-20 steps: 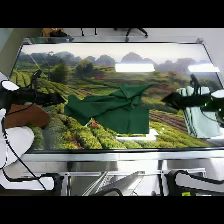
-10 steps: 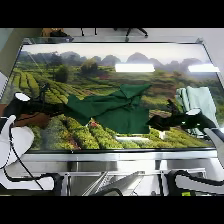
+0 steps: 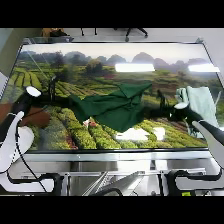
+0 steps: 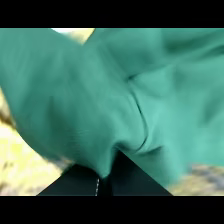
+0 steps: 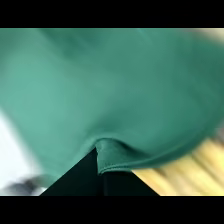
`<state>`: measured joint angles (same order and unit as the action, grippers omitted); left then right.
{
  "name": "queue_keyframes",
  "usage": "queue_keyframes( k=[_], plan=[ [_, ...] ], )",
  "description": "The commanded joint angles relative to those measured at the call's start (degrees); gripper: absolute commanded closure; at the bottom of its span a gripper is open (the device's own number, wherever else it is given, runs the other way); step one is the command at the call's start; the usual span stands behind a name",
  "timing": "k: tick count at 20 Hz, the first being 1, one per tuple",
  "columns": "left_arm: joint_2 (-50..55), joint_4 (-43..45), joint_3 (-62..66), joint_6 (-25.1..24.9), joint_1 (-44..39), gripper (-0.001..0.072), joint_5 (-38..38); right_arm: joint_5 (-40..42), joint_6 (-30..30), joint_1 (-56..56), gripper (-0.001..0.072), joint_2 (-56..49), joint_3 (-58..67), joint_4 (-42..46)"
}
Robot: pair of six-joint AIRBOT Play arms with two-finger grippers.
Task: Fold the shirts.
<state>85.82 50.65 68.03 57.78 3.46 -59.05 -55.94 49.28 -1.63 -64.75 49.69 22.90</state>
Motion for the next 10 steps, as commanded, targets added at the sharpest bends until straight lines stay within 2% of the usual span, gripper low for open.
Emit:
queue_keyframes(
  k=[1,5,7,8,10],
  plan=[
    [-5.79,-5.05,13.81,0.7,0.46,0.0695,-7.41,-4.94,-1.38,-3.06,0.069,4.09,18.99,-7.15],
    [-14.53,-8.22,43.47,5.42,4.52,0.0694,-7.28,-5.03,3.34,-14.01,0.0691,6.16,56.35,-9.22],
    [-17.2,-8.44,56.52,8.76,7.63,0.0694,-4.74,-4.85,5.29,-19.52,0.0692,6.19,72.0,-9.25],
    [-19.28,-8.79,59.32,9.2,9.05,0.0695,-2.58,-4.15,6.36,-21.75,0.0691,6.62,77.5,-9.25],
    [-24.98,-8.79,58.18,9.16,11.21,0.0694,1.31,-2.23,6.43,-24.13,0.0692,9.53,80.46,-9.22]
  ],
)
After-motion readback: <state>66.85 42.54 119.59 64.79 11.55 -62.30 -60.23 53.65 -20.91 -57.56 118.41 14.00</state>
